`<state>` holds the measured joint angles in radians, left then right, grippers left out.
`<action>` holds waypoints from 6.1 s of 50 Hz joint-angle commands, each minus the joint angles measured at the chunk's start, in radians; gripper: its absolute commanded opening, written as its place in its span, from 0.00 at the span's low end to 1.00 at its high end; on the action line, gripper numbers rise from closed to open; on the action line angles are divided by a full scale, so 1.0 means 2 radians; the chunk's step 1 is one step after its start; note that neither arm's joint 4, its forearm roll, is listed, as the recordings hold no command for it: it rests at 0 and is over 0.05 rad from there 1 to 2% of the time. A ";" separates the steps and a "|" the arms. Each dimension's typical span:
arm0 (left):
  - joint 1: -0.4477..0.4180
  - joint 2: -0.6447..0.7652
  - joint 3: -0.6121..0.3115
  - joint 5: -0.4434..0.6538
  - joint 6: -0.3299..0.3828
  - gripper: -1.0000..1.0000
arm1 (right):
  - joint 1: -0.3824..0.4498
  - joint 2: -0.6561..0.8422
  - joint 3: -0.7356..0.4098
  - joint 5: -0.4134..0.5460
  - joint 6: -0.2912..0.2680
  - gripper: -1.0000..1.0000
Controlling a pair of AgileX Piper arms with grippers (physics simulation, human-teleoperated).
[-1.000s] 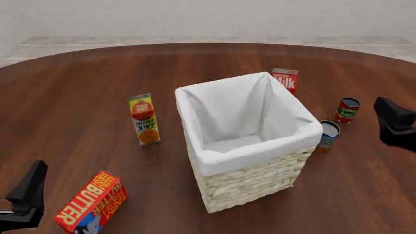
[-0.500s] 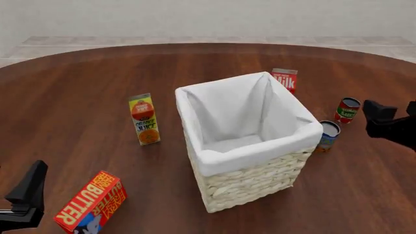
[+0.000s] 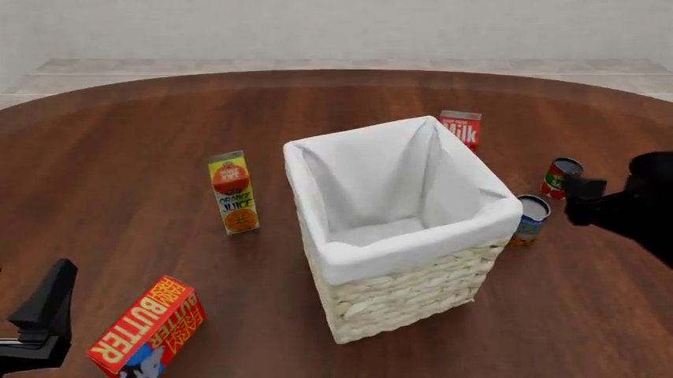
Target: Pick up the alphabet soup and the tomato sauce, and put them in the basket.
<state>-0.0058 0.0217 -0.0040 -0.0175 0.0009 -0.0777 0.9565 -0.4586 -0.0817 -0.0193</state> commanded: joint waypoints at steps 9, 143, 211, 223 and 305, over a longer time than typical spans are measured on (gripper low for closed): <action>0.000 0.000 0.000 0.000 0.000 1.00 | 0.001 0.073 0.011 -0.054 -0.007 1.00; 0.000 0.000 0.000 0.000 0.000 1.00 | -0.003 0.370 -0.041 -0.246 -0.023 1.00; 0.000 0.000 0.000 0.000 0.000 1.00 | -0.005 0.390 -0.065 -0.240 -0.036 0.00; 0.000 0.000 0.000 0.000 0.000 1.00 | -0.007 0.355 -0.061 -0.224 -0.038 0.00; 0.000 0.000 0.000 0.000 0.000 1.00 | 0.083 0.111 -0.171 0.035 -0.077 0.00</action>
<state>-0.0058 0.0219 -0.0040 -0.0175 0.0008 0.0612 1.2151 -0.7545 -0.0626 -0.1781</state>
